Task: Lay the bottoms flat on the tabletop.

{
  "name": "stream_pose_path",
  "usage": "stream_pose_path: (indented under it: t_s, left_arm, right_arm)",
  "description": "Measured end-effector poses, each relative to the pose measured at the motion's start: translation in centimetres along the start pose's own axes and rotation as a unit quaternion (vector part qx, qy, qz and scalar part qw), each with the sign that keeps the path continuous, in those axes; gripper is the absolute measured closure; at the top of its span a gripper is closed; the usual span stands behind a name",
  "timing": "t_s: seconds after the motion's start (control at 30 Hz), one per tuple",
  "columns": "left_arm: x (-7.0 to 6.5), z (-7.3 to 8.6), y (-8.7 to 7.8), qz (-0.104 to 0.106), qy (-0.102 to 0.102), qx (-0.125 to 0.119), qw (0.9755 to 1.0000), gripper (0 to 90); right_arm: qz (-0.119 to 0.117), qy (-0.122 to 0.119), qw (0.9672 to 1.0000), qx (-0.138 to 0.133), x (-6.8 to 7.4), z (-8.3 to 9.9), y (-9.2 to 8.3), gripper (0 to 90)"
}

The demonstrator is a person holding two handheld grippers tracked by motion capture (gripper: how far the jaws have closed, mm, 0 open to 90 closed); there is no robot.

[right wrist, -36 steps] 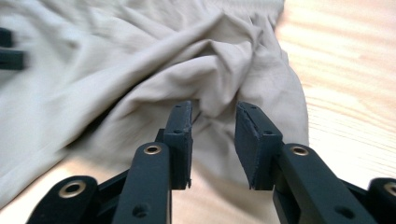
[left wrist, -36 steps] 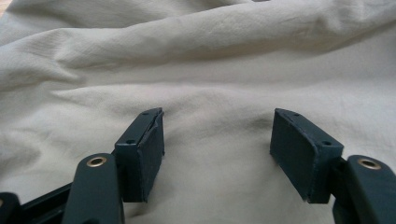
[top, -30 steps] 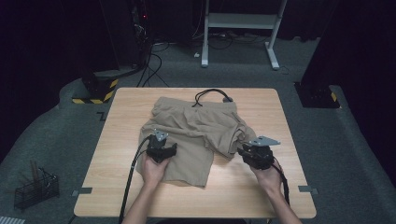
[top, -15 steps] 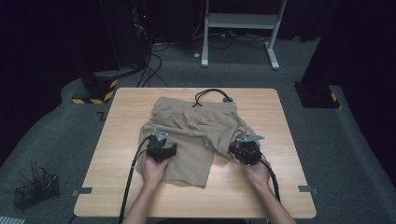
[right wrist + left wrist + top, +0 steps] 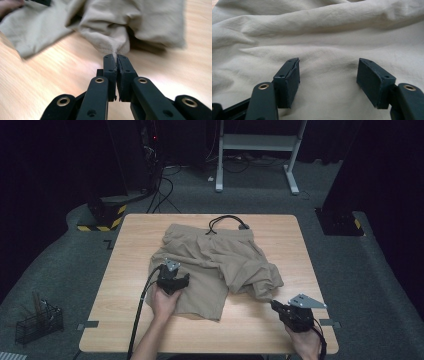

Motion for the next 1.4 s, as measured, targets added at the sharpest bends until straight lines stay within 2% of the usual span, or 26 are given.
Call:
stream_pose_path:
  t_s: [0.17, 0.2, 0.23, 0.27, 0.3, 0.33, 0.4, 0.5, 0.53, 0.6, 0.67, 0.7, 0.73, 0.77, 0.8, 0.83, 0.87, 0.9, 0.93, 1.0, 1.03, 1.1, 1.13, 1.17, 1.27, 1.4]
  left_arm:
    - [0.0, 0.0, 0.0, 0.0, 0.0, 0.0, 1.0, 34.8]
    - [0.0, 0.0, 0.0, 0.0, 0.0, 0.0, 1.0, 34.8]
    - [0.0, 0.0, 0.0, 0.0, 0.0, 0.0, 1.0, 34.8]
    - [0.0, 0.0, 0.0, 0.0, 0.0, 0.0, 1.0, 34.9]
    - [0.0, 0.0, 0.0, 0.0, 0.0, 0.0, 1.0, 34.8]
    - [0.0, 0.0, 0.0, 0.0, 0.0, 0.0, 1.0, 34.8]
    - [0.0, 0.0, 0.0, -0.001, 0.0, 0.0, 1.0, 34.8]
    - [0.0, 0.0, 0.0, -0.001, -0.001, 0.0, 1.0, 34.8]
    - [0.0, 0.0, 0.0, -0.001, -0.001, 0.0, 1.0, 34.8]
    - [0.0, 0.0, 0.0, -0.001, 0.0, 0.0, 1.0, 34.8]
    - [0.0, 0.0, 0.0, -0.001, 0.0, 0.001, 1.0, 34.8]
    - [0.0, 0.0, 0.0, -0.001, 0.0, 0.001, 1.0, 34.8]
    - [0.0, 0.0, 0.0, -0.001, -0.001, 0.0, 1.0, 34.8]
    - [0.0, 0.0, 0.0, -0.001, 0.0, 0.0, 1.0, 34.8]
    - [0.0, 0.0, 0.0, -0.001, -0.001, 0.0, 1.0, 34.8]
    - [0.0, 0.0, 0.0, -0.001, -0.001, 0.0, 1.0, 34.8]
    - [0.0, 0.0, 0.0, -0.001, -0.001, 0.0, 1.0, 34.8]
    - [0.0, 0.0, 0.0, -0.001, -0.001, 0.0, 1.0, 34.8]
    - [0.0, 0.0, 0.0, -0.001, -0.001, 0.0, 1.0, 34.8]
    - [0.0, 0.0, 0.0, -0.001, -0.001, 0.0, 1.0, 34.8]
    - [0.0, 0.0, 0.0, -0.001, -0.001, 0.0, 1.0, 34.8]
    - [0.0, 0.0, 0.0, -0.001, -0.001, 0.001, 1.0, 34.8]
    - [0.0, 0.0, 0.0, -0.001, -0.001, 0.001, 1.0, 34.8]
    - [0.0, 0.0, 0.0, -0.001, 0.0, 0.001, 1.0, 34.8]
    - [0.0, 0.0, 0.0, -0.001, -0.001, 0.0, 1.0, 34.8]
    - [0.0, 0.0, 0.0, -0.001, -0.001, 0.0, 1.0, 34.8]
  right_arm:
    - [0.04, 0.038, 0.9985, -0.002, -3.1, 1.0, -0.8, 86.0]
    - [0.04, 0.038, 0.9985, -0.002, -3.1, 1.0, -0.8, 86.0]
    - [0.039, 0.043, 0.9981, 0.02, -3.3, 1.0, -0.4, 81.0]
    - [0.039, 0.041, 0.9981, 0.025, -3.1, 1.0, -0.2, 76.0]
    - [0.039, 0.041, 0.9981, 0.025, -3.1, 1.0, -0.2, 76.0]
    - [0.032, 0.026, 0.9989, 0.024, -2.3, 0.9, 0.2, 70.2]
    - [0.03, 0.022, 0.9991, 0.018, -1.7, 0.6, 0.2, 68.6]
    - [0.013, -0.002, 0.9996, -0.025, 0.7, -1.3, -0.2, 65.8]
    - [0.013, -0.002, 0.9996, -0.025, 0.7, -1.3, -0.2, 65.8]
    - [-0.008, -0.025, 0.9993, -0.026, 2.4, -2.1, 0.2, 62.5]
    - [-0.016, -0.049, 0.9985, -0.019, 3.6, -2.7, 1.3, 58.2]
    - [-0.002, -0.071, 0.9975, -0.006, 3.9, -3.3, 3.2, 52.3]
    - [-0.002, -0.071, 0.9975, -0.006, 3.9, -3.3, 3.2, 52.3]
    - [0.012, -0.084, 0.9964, 0.001, 3.8, -3.6, 4.2, 51.0]
    - [0.045, -0.108, 0.9928, 0.028, 3.1, -3.9, 6.6, 54.4]
    - [0.06, -0.115, 0.9904, 0.047, 2.6, -3.8, 7.7, 61.4]
    - [0.06, -0.115, 0.9904, 0.047, 2.6, -3.8, 7.7, 61.4]
    - [0.064, -0.117, 0.9889, 0.065, 2.2, -3.7, 8.8, 70.1]
    - [0.046, -0.097, 0.9902, 0.089, 1.8, -3.7, 10.3, 84.1]
    - [0.042, -0.095, 0.9908, 0.086, 1.7, -3.9, 10.6, 86.4]
    - [0.03, -0.086, 0.9923, 0.084, 1.8, -4.2, 10.7, 87.3]
    - [0.007, -0.08, 0.9948, 0.063, 2.1, -5.6, 10.1, 87.9]
    - [-0.017, -0.066, 0.997, 0.036, 2.5, -7.5, 9.1, 87.9]
    - [-0.017, -0.066, 0.997, 0.036, 2.5, -7.5, 9.1, 87.9]
    - [-0.025, -0.053, 0.9983, 0.001, 2.1, -10.8, 7.9, 87.8]
    - [-0.01, -0.023, 0.9996, -0.011, -0.3, -13.6, 8.7, 87.6]
Point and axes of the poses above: each handheld gripper's, and its own axes: y roughly forward along the jaws, z roughly out of its underside, x roughly to its left, the point moved 10 cm from there along y, roughly forward along the jaws, and after that the axes turned 5 degrees about y, right-handed, at the moved point
